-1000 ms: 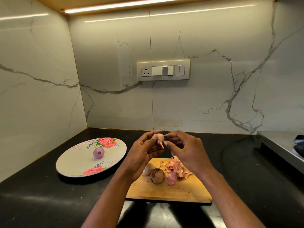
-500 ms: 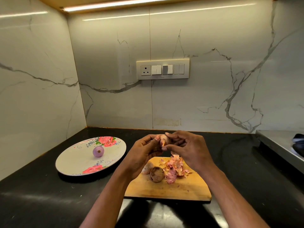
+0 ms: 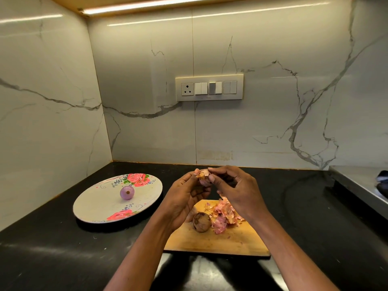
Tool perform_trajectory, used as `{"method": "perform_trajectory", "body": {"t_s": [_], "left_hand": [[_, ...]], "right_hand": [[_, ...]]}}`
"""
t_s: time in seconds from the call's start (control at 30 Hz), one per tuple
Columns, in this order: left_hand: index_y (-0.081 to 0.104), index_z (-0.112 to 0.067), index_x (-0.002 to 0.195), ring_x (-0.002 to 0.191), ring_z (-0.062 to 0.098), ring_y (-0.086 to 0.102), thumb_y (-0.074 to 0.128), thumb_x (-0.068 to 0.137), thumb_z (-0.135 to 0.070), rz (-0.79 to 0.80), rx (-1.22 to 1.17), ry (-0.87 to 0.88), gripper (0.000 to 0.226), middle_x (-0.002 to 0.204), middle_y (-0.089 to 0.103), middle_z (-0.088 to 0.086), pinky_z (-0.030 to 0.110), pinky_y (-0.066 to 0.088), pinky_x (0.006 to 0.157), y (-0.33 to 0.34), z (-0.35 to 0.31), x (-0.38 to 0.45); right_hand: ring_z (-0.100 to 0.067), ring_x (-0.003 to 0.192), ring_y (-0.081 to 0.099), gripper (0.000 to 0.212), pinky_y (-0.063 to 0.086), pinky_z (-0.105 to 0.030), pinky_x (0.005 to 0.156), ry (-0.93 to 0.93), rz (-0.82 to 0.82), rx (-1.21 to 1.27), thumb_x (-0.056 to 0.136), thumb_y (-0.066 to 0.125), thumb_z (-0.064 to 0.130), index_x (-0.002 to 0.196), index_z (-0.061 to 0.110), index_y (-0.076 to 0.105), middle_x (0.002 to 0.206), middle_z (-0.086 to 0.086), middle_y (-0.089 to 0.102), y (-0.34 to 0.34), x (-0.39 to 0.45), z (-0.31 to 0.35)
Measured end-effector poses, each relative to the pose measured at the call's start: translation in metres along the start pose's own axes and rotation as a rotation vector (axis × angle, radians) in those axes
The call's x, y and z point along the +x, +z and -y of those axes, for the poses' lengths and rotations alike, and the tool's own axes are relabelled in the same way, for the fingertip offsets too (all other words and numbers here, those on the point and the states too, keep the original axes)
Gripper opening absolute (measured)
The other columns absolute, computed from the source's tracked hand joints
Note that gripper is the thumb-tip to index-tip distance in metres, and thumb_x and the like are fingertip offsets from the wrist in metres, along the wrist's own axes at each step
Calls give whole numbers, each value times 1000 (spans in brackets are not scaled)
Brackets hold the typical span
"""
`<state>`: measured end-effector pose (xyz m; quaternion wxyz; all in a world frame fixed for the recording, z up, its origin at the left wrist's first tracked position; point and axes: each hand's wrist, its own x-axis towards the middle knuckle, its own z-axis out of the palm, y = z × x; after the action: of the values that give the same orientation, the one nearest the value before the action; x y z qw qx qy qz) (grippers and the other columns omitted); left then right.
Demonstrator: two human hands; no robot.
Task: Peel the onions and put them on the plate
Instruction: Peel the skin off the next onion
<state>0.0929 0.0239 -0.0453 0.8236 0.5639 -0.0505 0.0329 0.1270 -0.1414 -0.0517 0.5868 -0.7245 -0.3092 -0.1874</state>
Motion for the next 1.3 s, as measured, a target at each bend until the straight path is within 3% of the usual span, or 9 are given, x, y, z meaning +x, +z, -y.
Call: {"method": "perform_trajectory", "body": {"t_s": [0.1, 0.2, 0.4, 0.67, 0.77, 0.93, 1.03, 1.13, 1.3], "left_hand": [[66, -6, 117, 86, 18, 70, 48, 103, -23, 3, 6, 12, 28, 98, 73, 13, 30, 58, 81, -1, -2, 0], [65, -11, 116, 89, 19, 71, 52, 101, -22, -6, 60, 37, 23, 102, 73, 12, 30, 59, 79, -2, -3, 0], [68, -15, 108, 89, 18, 70, 63, 84, -34, 9, 157, 39, 30, 94, 75, 3, 28, 56, 79, 1, -3, -3], [73, -19, 111, 108, 27, 64, 66, 83, -31, 25, 107, -4, 31, 121, 64, 14, 31, 56, 87, 4, -5, -7], [73, -18, 113, 106, 26, 65, 68, 80, -27, 7, 75, -2, 34, 119, 67, 13, 32, 56, 86, 4, -5, -7], [67, -14, 121, 109, 26, 64, 67, 80, -27, -41, 28, 14, 43, 119, 69, 12, 31, 55, 88, 1, -6, -5], [66, -14, 122, 106, 25, 64, 67, 83, -27, -33, 30, 2, 42, 119, 68, 13, 31, 55, 87, 1, -6, -5], [68, -15, 122, 97, 19, 67, 68, 83, -27, -21, 47, -10, 40, 111, 71, 10, 29, 56, 82, 0, -6, -5], [69, -16, 119, 101, 20, 67, 71, 78, -26, -19, 92, 10, 42, 110, 72, 7, 29, 55, 83, 0, -6, -4]], "right_hand": [[-4, 108, 65, 34, 58, -29, 85, 16, 46, -23, 81, 75, 43, 115, 37, 72, 111, 21, 69, -1, 1, -2], [-6, 107, 65, 31, 57, -31, 87, 17, 25, 1, 78, 77, 41, 108, 35, 76, 108, 19, 69, -3, 2, -2], [-12, 93, 69, 10, 59, -24, 68, 45, -39, 70, 82, 78, 22, 91, 24, 78, 96, 5, 73, -2, 3, -2], [-7, 77, 69, 10, 54, -18, 61, 81, -67, 17, 94, 68, 24, 101, 19, 72, 91, 3, 71, 2, 2, -2], [-7, 79, 70, 12, 56, -21, 66, 100, -56, 7, 94, 67, 27, 104, 21, 71, 93, 4, 72, 0, 4, -1], [-6, 106, 67, 33, 58, -28, 88, 66, 131, 13, 86, 76, 33, 118, 37, 68, 113, 12, 70, -8, 5, -2], [-7, 107, 66, 31, 57, -35, 93, 37, 90, -24, 82, 80, 29, 111, 38, 73, 112, 14, 70, -6, 4, -2], [-11, 100, 68, 18, 59, -40, 87, 25, 17, -5, 80, 79, 30, 97, 36, 77, 99, 12, 73, -4, 4, -2], [-8, 90, 69, 8, 57, -23, 76, 11, -4, -53, 90, 71, 25, 98, 26, 74, 91, 10, 72, -2, 4, -1]]}}
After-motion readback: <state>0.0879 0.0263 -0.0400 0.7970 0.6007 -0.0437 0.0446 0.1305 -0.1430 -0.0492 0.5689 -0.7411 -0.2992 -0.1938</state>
